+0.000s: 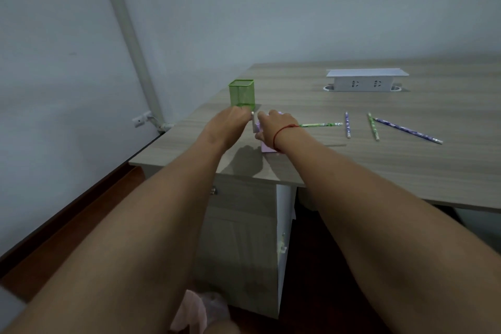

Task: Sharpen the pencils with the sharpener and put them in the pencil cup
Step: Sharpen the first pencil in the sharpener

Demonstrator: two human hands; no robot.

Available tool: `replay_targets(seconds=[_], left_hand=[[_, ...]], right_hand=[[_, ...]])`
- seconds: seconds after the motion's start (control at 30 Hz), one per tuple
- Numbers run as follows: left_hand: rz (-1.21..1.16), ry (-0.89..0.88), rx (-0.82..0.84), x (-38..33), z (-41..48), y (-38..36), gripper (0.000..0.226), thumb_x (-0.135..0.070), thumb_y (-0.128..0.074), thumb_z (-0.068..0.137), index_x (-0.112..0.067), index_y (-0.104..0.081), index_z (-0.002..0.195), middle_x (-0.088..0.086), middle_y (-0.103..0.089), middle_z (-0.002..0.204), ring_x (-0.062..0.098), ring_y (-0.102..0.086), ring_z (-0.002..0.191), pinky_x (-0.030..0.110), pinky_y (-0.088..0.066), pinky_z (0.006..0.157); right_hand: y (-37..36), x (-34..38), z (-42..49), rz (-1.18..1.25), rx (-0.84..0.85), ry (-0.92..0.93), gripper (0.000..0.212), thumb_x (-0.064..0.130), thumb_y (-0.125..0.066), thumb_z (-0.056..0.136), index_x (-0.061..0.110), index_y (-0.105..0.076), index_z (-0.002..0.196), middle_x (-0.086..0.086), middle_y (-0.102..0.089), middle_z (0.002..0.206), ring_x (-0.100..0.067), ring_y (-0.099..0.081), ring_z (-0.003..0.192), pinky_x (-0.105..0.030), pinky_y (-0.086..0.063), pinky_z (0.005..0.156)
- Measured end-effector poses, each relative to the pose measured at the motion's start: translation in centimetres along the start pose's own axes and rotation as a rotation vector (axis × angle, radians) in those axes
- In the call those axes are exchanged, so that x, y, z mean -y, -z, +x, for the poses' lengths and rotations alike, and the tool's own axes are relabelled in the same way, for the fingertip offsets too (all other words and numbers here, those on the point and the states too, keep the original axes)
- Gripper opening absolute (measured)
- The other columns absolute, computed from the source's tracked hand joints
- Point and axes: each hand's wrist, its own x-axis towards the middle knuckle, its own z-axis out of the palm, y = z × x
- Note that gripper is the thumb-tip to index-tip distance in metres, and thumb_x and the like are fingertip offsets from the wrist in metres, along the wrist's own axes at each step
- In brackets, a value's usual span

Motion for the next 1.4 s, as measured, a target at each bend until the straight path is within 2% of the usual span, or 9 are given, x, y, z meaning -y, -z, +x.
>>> replay_targets(seconds=[0.1, 0.23, 0.43, 0.6, 0.77, 0.93, 1.03, 1.17, 1.4], left_hand=[[-0.037, -0.006, -0.01, -0.6, -1.7, -0.2, 0.025, 0.002, -0.044, 0.094, 0.001, -0.055, 0.117, 0.022, -0.064, 0.111, 0.036, -0.062, 0.101, 0.036, -0.047, 0.078], [-0.168, -0.038, 0.035, -1.0, -3.6, -1.4, 0.018, -0.003, -0.043, 0.096, -0.001, -0.054, 0.111, 0.022, -0.065, 0.101, 0.037, -0.061, 0.088, 0.034, -0.04, 0.067], [-0.132, 0.022, 0.193, -1.3, -3.1, -4.7, 0.024, -0.016, -0.051, 0.095, -0.008, -0.06, 0.115, 0.014, -0.064, 0.116, 0.026, -0.062, 0.104, 0.036, -0.05, 0.093], [-0.106, 0.015, 0.263, 0.2, -0.6, -5.5, 0.03, -0.02, -0.037, 0.1, -0.005, -0.06, 0.114, 0.016, -0.062, 0.115, 0.031, -0.061, 0.103, 0.039, -0.047, 0.089], [-0.04, -0.007, 0.281, 1.1, 1.0, -5.1, 0.026, -0.017, -0.043, 0.098, -0.005, -0.06, 0.112, 0.016, -0.063, 0.112, 0.032, -0.061, 0.101, 0.04, -0.048, 0.085], [0.082, -0.054, 0.177, 2.5, 3.1, -3.4, 0.024, -0.004, -0.045, 0.092, -0.009, -0.06, 0.11, 0.013, -0.064, 0.11, 0.033, -0.062, 0.102, 0.04, -0.047, 0.075], [0.081, -0.062, 0.14, 2.4, 2.8, -3.5, 0.027, 0.001, -0.043, 0.092, -0.007, -0.058, 0.113, 0.014, -0.063, 0.113, 0.033, -0.061, 0.103, 0.042, -0.049, 0.079], [0.078, -0.076, 0.052, 2.4, 3.4, -2.1, 0.026, -0.004, -0.039, 0.098, -0.001, -0.054, 0.118, 0.021, -0.061, 0.113, 0.038, -0.06, 0.104, 0.044, -0.045, 0.078], [0.008, -0.084, -0.043, 1.5, 1.2, -0.9, 0.023, -0.002, -0.045, 0.096, 0.002, -0.059, 0.113, 0.025, -0.065, 0.106, 0.041, -0.062, 0.096, 0.046, -0.048, 0.076]], right_hand=[[0.1, 0.1, 0.0, 0.011, 0.008, -0.012, 0.047, 0.037, -0.05, 0.095, 0.012, -0.044, 0.135, -0.016, -0.049, 0.135, -0.035, -0.049, 0.123, -0.044, -0.044, 0.1], [0.3, 0.3, -0.1, 0.003, 0.006, -0.008, 0.046, 0.036, -0.049, 0.096, 0.011, -0.045, 0.134, -0.016, -0.049, 0.134, -0.035, -0.05, 0.123, -0.042, -0.043, 0.098], [-0.2, -0.8, 0.0, 0.014, 0.01, 0.075, 0.046, 0.036, -0.049, 0.096, 0.012, -0.042, 0.134, -0.017, -0.048, 0.135, -0.035, -0.049, 0.123, -0.042, -0.042, 0.098], [-0.6, -0.9, 0.1, 0.031, -0.038, 0.096, 0.042, 0.033, -0.044, 0.097, 0.014, -0.044, 0.134, -0.016, -0.046, 0.138, -0.036, -0.046, 0.126, -0.042, -0.04, 0.1], [-0.8, -0.8, -0.2, 0.059, -0.071, 0.079, 0.039, 0.031, -0.044, 0.094, 0.012, -0.047, 0.128, -0.014, -0.048, 0.134, -0.035, -0.048, 0.121, -0.041, -0.041, 0.097], [-0.5, -0.8, -0.1, 0.049, -0.053, 0.077, 0.038, 0.03, -0.046, 0.095, 0.013, -0.047, 0.129, -0.011, -0.049, 0.133, -0.033, -0.051, 0.119, -0.039, -0.041, 0.095], [-0.5, -0.9, 0.0, 0.045, -0.051, 0.065, 0.039, 0.03, -0.048, 0.095, 0.014, -0.046, 0.13, -0.01, -0.049, 0.134, -0.032, -0.05, 0.122, -0.038, -0.041, 0.096], [-0.4, -0.7, 0.5, 0.056, -0.02, 0.019, 0.044, 0.032, -0.046, 0.097, 0.013, -0.041, 0.137, -0.011, -0.046, 0.139, -0.032, -0.046, 0.128, -0.039, -0.039, 0.101], [0.8, -0.3, 0.6, 0.015, 0.03, 0.002, 0.042, 0.034, -0.052, 0.095, 0.013, -0.049, 0.131, -0.014, -0.051, 0.134, -0.033, -0.052, 0.121, -0.039, -0.043, 0.095]])
